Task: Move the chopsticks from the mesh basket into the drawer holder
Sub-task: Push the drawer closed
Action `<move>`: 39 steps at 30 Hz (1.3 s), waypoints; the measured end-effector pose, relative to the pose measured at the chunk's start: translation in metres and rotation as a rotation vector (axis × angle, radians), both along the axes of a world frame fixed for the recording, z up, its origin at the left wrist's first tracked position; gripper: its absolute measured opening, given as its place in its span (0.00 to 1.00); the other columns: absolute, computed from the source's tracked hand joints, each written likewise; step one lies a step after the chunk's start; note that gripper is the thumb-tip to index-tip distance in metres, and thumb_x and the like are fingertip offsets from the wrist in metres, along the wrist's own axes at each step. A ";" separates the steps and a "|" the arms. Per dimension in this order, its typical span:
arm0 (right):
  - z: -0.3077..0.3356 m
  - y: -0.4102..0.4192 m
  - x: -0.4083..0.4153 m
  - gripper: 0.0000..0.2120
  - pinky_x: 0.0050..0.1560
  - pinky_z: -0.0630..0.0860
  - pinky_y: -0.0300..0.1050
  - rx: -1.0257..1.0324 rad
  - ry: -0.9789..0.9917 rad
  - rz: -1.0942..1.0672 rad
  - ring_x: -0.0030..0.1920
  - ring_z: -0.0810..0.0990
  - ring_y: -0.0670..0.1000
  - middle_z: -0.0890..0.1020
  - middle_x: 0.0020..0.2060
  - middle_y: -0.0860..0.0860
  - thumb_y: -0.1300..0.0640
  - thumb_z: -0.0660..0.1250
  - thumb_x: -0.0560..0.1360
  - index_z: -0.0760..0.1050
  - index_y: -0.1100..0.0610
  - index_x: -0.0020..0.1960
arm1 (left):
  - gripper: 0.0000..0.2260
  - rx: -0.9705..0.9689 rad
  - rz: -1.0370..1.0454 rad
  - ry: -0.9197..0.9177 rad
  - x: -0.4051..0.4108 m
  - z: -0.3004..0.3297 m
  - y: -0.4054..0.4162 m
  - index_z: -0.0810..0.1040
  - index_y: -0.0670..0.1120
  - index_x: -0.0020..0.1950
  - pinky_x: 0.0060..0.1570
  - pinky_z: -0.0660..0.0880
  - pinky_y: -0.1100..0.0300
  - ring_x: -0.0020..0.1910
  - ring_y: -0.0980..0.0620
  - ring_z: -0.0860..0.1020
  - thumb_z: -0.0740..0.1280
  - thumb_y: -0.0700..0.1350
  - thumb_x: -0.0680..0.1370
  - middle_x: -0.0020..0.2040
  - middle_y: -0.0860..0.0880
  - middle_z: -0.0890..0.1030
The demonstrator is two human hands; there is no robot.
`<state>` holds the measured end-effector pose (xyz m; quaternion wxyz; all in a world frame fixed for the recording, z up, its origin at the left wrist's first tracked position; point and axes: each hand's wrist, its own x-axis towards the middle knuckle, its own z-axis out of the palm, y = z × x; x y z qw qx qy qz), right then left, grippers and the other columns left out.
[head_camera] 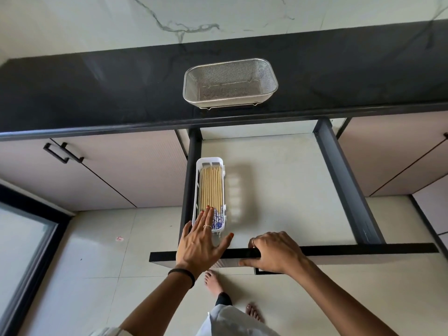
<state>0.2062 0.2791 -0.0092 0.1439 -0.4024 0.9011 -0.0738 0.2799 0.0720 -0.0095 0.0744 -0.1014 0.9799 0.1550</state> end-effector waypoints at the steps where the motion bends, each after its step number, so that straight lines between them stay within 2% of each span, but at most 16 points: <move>1: 0.000 -0.002 -0.004 0.38 0.43 0.71 0.48 0.004 0.003 0.001 0.46 0.82 0.54 0.85 0.43 0.49 0.21 0.48 0.61 0.77 0.50 0.46 | 0.44 -0.001 -0.002 0.000 -0.005 0.001 -0.002 0.43 0.51 0.79 0.77 0.50 0.50 0.78 0.57 0.48 0.38 0.75 0.70 0.79 0.53 0.48; 8: 0.002 -0.018 -0.056 0.37 0.44 0.72 0.48 0.007 0.022 -0.032 0.45 0.82 0.54 0.85 0.41 0.49 0.21 0.50 0.61 0.77 0.49 0.46 | 0.44 0.027 -0.038 -0.013 -0.056 0.009 -0.018 0.54 0.52 0.79 0.77 0.49 0.50 0.77 0.57 0.53 0.40 0.76 0.70 0.78 0.54 0.56; 11: 0.000 -0.027 -0.082 0.35 0.43 0.71 0.48 0.018 0.031 -0.040 0.46 0.82 0.54 0.85 0.41 0.49 0.21 0.51 0.62 0.77 0.48 0.47 | 0.44 0.064 -0.070 0.017 -0.081 0.010 -0.028 0.51 0.53 0.79 0.76 0.49 0.49 0.77 0.57 0.54 0.41 0.77 0.70 0.78 0.55 0.56; 15: -0.002 -0.040 -0.121 0.37 0.42 0.70 0.47 0.022 0.064 -0.084 0.46 0.82 0.53 0.85 0.40 0.48 0.20 0.50 0.61 0.76 0.49 0.47 | 0.40 0.001 -0.302 -0.001 -0.119 0.010 -0.045 0.43 0.60 0.77 0.76 0.46 0.45 0.78 0.58 0.51 0.42 0.78 0.70 0.78 0.59 0.49; 18: 0.001 -0.053 -0.151 0.35 0.49 0.72 0.48 0.049 0.102 -0.114 0.50 0.82 0.53 0.85 0.45 0.48 0.22 0.52 0.63 0.76 0.49 0.50 | 0.42 -0.103 -0.393 -0.015 -0.153 0.010 -0.057 0.43 0.57 0.78 0.76 0.43 0.49 0.78 0.56 0.50 0.43 0.78 0.70 0.78 0.57 0.48; 21: 0.008 -0.065 -0.174 0.37 0.60 0.66 0.52 0.120 0.133 -0.193 0.59 0.77 0.52 0.82 0.55 0.48 0.24 0.54 0.65 0.73 0.51 0.59 | 0.41 -0.125 -0.359 0.015 -0.178 0.009 -0.066 0.42 0.54 0.79 0.76 0.43 0.51 0.78 0.55 0.49 0.46 0.75 0.73 0.79 0.55 0.48; 23: 0.010 -0.073 -0.182 0.37 0.68 0.62 0.56 0.103 0.210 -0.281 0.65 0.73 0.53 0.76 0.64 0.51 0.28 0.56 0.68 0.70 0.53 0.66 | 0.38 -0.145 -0.350 0.079 -0.191 0.012 -0.072 0.40 0.53 0.78 0.76 0.44 0.50 0.78 0.52 0.50 0.52 0.69 0.77 0.79 0.53 0.46; 25: 0.009 -0.082 -0.179 0.34 0.71 0.61 0.59 0.003 0.323 -0.374 0.70 0.70 0.56 0.70 0.71 0.56 0.36 0.62 0.72 0.67 0.56 0.70 | 0.38 -0.186 -0.374 0.181 -0.196 0.016 -0.076 0.49 0.50 0.79 0.73 0.53 0.46 0.76 0.47 0.59 0.65 0.59 0.76 0.78 0.50 0.54; 27: 0.003 -0.090 -0.167 0.34 0.72 0.62 0.59 -0.097 0.378 -0.461 0.73 0.65 0.57 0.63 0.74 0.58 0.43 0.63 0.74 0.61 0.59 0.74 | 0.39 -0.262 -0.436 0.244 -0.194 0.012 -0.082 0.60 0.49 0.77 0.69 0.61 0.43 0.74 0.44 0.65 0.74 0.50 0.70 0.77 0.47 0.62; 29: -0.005 -0.097 -0.152 0.34 0.73 0.60 0.56 -0.121 0.362 -0.508 0.76 0.57 0.57 0.56 0.76 0.58 0.47 0.61 0.76 0.54 0.59 0.76 | 0.41 -0.300 -0.473 0.246 -0.189 0.005 -0.092 0.65 0.49 0.75 0.68 0.63 0.44 0.73 0.44 0.65 0.77 0.47 0.65 0.76 0.47 0.63; 32: -0.016 -0.106 -0.141 0.36 0.73 0.60 0.54 -0.117 0.251 -0.550 0.76 0.57 0.58 0.55 0.76 0.59 0.49 0.64 0.74 0.54 0.60 0.76 | 0.42 -0.296 -0.451 0.138 -0.179 -0.010 -0.107 0.68 0.47 0.73 0.67 0.66 0.46 0.71 0.47 0.69 0.80 0.48 0.61 0.74 0.47 0.66; 34: -0.019 -0.111 -0.147 0.37 0.74 0.56 0.53 -0.104 0.149 -0.577 0.77 0.53 0.58 0.50 0.76 0.58 0.48 0.63 0.75 0.49 0.59 0.77 | 0.43 -0.235 -0.322 0.055 -0.180 -0.013 -0.113 0.64 0.45 0.75 0.69 0.65 0.48 0.73 0.45 0.66 0.78 0.51 0.64 0.75 0.44 0.62; 37: -0.019 -0.120 -0.173 0.38 0.76 0.44 0.49 -0.123 0.014 -0.598 0.78 0.41 0.54 0.37 0.75 0.54 0.47 0.56 0.78 0.34 0.56 0.75 | 0.41 -0.112 -0.098 -0.002 -0.201 -0.011 -0.114 0.39 0.42 0.77 0.75 0.46 0.54 0.78 0.44 0.45 0.63 0.55 0.79 0.77 0.42 0.38; 39: -0.013 -0.129 -0.198 0.39 0.76 0.44 0.49 -0.183 -0.060 -0.645 0.77 0.39 0.53 0.37 0.76 0.54 0.48 0.58 0.78 0.34 0.57 0.76 | 0.39 -0.004 -0.020 -0.026 -0.221 -0.006 -0.106 0.33 0.40 0.76 0.74 0.40 0.56 0.77 0.44 0.39 0.58 0.56 0.81 0.76 0.41 0.34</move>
